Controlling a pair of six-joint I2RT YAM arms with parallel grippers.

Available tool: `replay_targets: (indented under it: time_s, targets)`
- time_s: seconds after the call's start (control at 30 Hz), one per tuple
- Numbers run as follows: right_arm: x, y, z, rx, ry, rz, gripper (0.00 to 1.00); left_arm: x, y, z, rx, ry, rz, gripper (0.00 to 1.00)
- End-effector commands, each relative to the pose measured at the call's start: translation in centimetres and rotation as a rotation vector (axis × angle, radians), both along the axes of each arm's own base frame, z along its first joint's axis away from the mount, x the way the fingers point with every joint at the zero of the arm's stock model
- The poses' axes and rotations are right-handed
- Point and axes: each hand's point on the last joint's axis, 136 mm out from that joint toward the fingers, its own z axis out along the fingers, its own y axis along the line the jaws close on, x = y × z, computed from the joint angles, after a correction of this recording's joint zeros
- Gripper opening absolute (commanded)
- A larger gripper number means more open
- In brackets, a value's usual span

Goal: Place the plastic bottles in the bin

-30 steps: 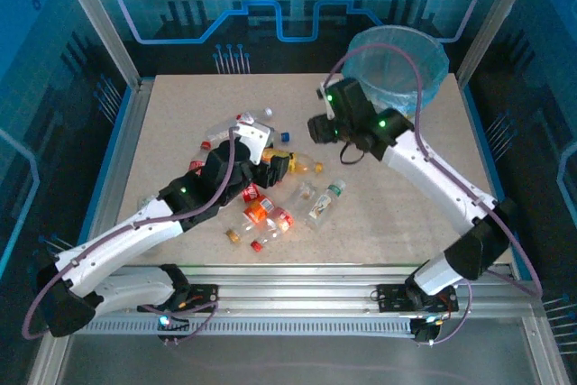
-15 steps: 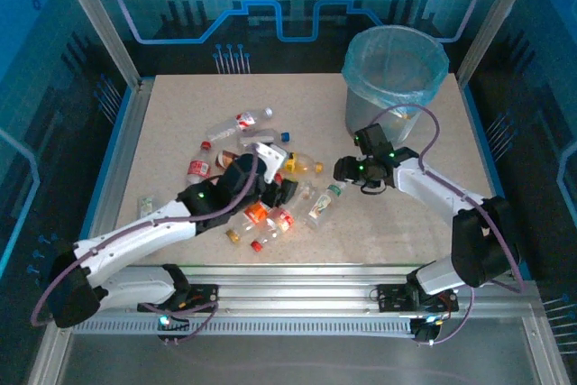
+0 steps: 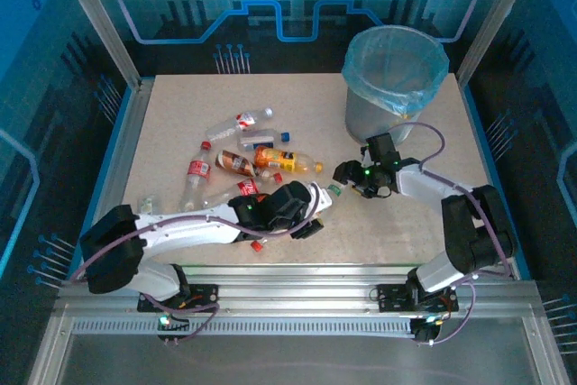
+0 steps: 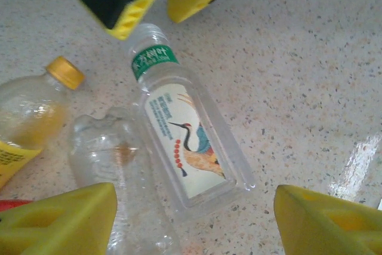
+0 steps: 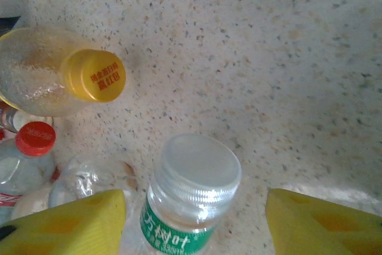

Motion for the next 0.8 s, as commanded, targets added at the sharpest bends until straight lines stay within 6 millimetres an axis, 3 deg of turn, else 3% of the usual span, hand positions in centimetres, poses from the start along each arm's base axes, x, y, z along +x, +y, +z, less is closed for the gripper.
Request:
replay_targets:
  time_s: [0.0, 0.4, 0.77]
  targets:
    - [0.5, 0.8, -0.4, 0.09, 0.021, -0.015, 0.65, 0.2, -1.2, 0.1, 0.01, -0.029, -0.038, 0.7]
    - [1.0, 1.9, -2.9, 0.149, 0.089, -0.023, 0.64, 0.1, -2.3, -3.5, 0.092, -0.02, -0.078, 0.67]
    - [0.9, 1.5, -3.6, 0.164, 0.097, -0.035, 0.53, 0.2, -2.1, -3.9, 0.099, -0.025, -0.066, 0.66]
